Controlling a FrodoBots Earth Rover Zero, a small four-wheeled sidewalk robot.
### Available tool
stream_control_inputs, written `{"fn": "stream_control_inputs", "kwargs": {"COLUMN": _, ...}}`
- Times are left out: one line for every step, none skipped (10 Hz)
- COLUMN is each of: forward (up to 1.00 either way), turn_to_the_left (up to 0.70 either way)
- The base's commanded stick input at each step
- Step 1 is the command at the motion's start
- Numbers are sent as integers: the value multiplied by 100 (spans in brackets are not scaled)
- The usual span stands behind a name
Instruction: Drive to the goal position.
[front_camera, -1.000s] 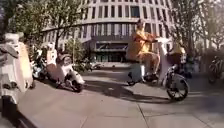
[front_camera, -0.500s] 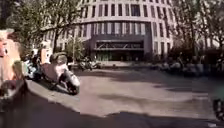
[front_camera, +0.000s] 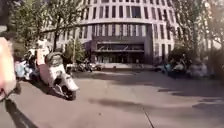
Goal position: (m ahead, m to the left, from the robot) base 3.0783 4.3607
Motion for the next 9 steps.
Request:
{"fn": "stream_control_inputs", "kwargs": {"forward": 45, "turn_to_the_left": 0}}
{"fn": "stream_control_inputs", "kwargs": {"forward": 45, "turn_to_the_left": 0}}
{"fn": "stream_control_inputs", "kwargs": {"forward": 45, "turn_to_the_left": 0}}
{"fn": "stream_control_inputs", "kwargs": {"forward": 45, "turn_to_the_left": 0}}
{"fn": "stream_control_inputs", "kwargs": {"forward": 45, "turn_to_the_left": 0}}
{"fn": "stream_control_inputs", "kwargs": {"forward": 45, "turn_to_the_left": 0}}
{"fn": "stream_control_inputs", "kwargs": {"forward": 45, "turn_to_the_left": 0}}
{"fn": "stream_control_inputs", "kwargs": {"forward": 45, "turn_to_the_left": 0}}
{"fn": "stream_control_inputs", "kwargs": {"forward": 45, "turn_to_the_left": 0}}
